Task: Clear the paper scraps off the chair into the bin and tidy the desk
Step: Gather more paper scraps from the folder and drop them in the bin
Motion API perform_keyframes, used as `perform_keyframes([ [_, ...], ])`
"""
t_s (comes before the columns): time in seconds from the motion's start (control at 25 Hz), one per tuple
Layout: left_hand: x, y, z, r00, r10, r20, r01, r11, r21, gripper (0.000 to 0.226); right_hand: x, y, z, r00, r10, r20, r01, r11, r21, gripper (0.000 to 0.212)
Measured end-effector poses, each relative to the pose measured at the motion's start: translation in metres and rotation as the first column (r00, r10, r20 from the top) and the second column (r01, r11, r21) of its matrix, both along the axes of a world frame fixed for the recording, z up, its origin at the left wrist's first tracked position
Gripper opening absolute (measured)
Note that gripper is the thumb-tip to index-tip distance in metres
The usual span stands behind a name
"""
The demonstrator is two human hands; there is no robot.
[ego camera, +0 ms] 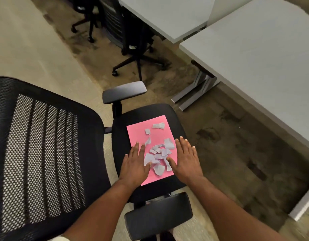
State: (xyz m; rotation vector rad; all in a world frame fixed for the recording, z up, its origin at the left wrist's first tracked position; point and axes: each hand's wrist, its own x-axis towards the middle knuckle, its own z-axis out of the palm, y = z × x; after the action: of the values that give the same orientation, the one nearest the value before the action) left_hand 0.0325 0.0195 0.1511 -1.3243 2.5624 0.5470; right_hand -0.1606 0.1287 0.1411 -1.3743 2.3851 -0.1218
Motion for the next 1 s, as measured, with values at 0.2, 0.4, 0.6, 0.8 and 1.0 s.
perform_keyframes([
  [0.2,-0.021,0.003,-0.064,0.994,0.106,-0.034,-0.102,0.989,0.105,0.071,-0.007,-0.012,-0.067,0.995,0.056,0.086,-0.062,0.996,0.067,0.087],
  [0.4,-0.027,0.012,-0.116,0.994,0.105,-0.029,-0.1,0.984,0.145,0.079,-0.014,-0.014,-0.114,0.966,0.202,0.159,-0.215,0.974,0.07,0.089],
  [0.6,-0.031,0.019,-0.146,0.996,0.093,0.01,-0.093,0.985,0.148,0.094,-0.014,-0.027,-0.136,0.931,0.306,0.199,-0.321,0.946,0.043,0.078],
  [0.8,-0.04,0.02,-0.158,0.994,0.105,-0.025,-0.101,0.989,0.111,0.079,-0.009,-0.04,-0.148,0.923,0.285,0.259,-0.306,0.951,0.045,0.061],
  [1.0,-0.042,0.013,-0.161,0.981,0.155,-0.119,-0.136,0.979,0.149,0.042,-0.002,-0.043,-0.154,0.926,0.191,0.326,-0.201,0.98,-0.001,0.041],
])
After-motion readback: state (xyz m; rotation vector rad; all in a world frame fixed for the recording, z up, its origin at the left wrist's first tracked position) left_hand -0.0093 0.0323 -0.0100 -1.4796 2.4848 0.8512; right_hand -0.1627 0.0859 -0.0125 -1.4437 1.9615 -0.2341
